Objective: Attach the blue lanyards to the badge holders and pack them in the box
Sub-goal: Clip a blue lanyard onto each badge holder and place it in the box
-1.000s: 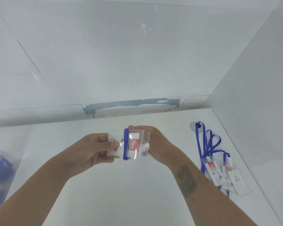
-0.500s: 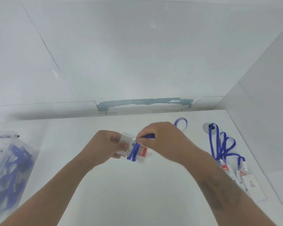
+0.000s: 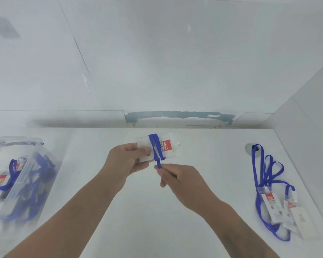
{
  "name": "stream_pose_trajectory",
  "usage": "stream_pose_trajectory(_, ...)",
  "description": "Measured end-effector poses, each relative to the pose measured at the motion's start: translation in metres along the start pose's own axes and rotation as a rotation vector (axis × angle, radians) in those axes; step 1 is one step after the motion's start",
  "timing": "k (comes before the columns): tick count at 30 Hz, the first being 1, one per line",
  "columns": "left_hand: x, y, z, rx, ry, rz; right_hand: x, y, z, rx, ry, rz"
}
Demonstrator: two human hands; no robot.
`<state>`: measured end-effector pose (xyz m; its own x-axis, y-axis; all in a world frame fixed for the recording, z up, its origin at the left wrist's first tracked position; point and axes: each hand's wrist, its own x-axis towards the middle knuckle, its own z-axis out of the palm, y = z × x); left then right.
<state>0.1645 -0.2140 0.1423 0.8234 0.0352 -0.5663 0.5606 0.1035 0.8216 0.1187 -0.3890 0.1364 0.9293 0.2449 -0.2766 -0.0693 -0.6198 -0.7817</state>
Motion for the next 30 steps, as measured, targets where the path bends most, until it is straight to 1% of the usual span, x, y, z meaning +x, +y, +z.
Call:
stream_pose_trajectory(2, 0.0, -0.007, -0.003, 0.167, 0.119, 0.069, -0.005, -0.007, -0.001, -0.368, -0.014, -0.085)
stream_pose_trajectory(3, -0.001, -0.009, -0.005, 0.245, 0.147, 0.105, -0.005, -0.009, -0.003, -0.504, -0.003, -0.137)
stream_pose_trajectory(4, -0.003, -0.011, -0.008, 0.312, 0.144, 0.133, -0.005, -0.014, -0.007, -0.578, 0.027, -0.196)
stream_pose_trajectory(5, -0.005, -0.013, -0.01, 0.37, 0.109, 0.151, -0.004, -0.018, -0.013, -0.594, 0.055, -0.245)
stream_pose_trajectory(7, -0.01, -0.015, -0.014, 0.48, -0.019, 0.149, 0.0, -0.026, -0.029, -0.544, 0.057, -0.284)
stream_pose_trajectory(9, -0.017, -0.014, -0.017, 0.592, -0.178, 0.113, 0.005, -0.03, -0.047, -0.366, 0.022, -0.222)
stream_pose_trajectory(11, -0.024, -0.012, -0.02, 0.61, -0.319, 0.065, 0.01, -0.029, -0.059, -0.194, -0.007, -0.15)
stream_pose_trajectory(13, -0.03, -0.009, -0.025, 0.542, -0.421, 0.027, 0.014, -0.028, -0.063, -0.045, -0.062, -0.099)
stream_pose_trajectory(15, -0.034, -0.006, -0.03, 0.469, -0.514, 0.007, 0.017, -0.025, -0.059, 0.196, -0.107, -0.06)
stream_pose_trajectory(17, -0.036, -0.007, -0.032, 0.323, -0.559, -0.019, 0.019, -0.019, -0.051, 0.435, -0.117, -0.003)
stream_pose_trajectory(19, -0.038, -0.009, -0.03, 0.139, -0.543, -0.062, 0.022, -0.011, -0.04, 0.7, -0.132, 0.058)
stream_pose_trajectory(21, -0.039, -0.013, -0.024, -0.01, -0.489, -0.096, 0.02, -0.008, -0.025, 0.984, -0.185, 0.117)
stream_pose_trajectory(22, -0.04, -0.015, -0.021, -0.074, -0.453, -0.108, 0.017, -0.007, -0.019, 1.089, -0.195, 0.131)
stream_pose_trajectory(23, -0.04, -0.017, -0.017, -0.134, -0.418, -0.12, 0.017, -0.005, -0.011, 1.151, -0.183, 0.106)
stream_pose_trajectory(25, -0.041, -0.018, -0.011, -0.251, -0.345, -0.145, 0.019, -0.001, 0.003, 1.19, -0.132, 0.032)
stream_pose_trajectory(29, -0.042, -0.018, -0.005, -0.418, -0.205, -0.165, 0.024, 0.0, 0.005, 1.372, -0.026, 0.16)
stream_pose_trajectory(30, -0.042, -0.018, -0.003, -0.435, -0.174, -0.163, 0.023, -0.001, 0.002, 1.367, -0.028, 0.168)
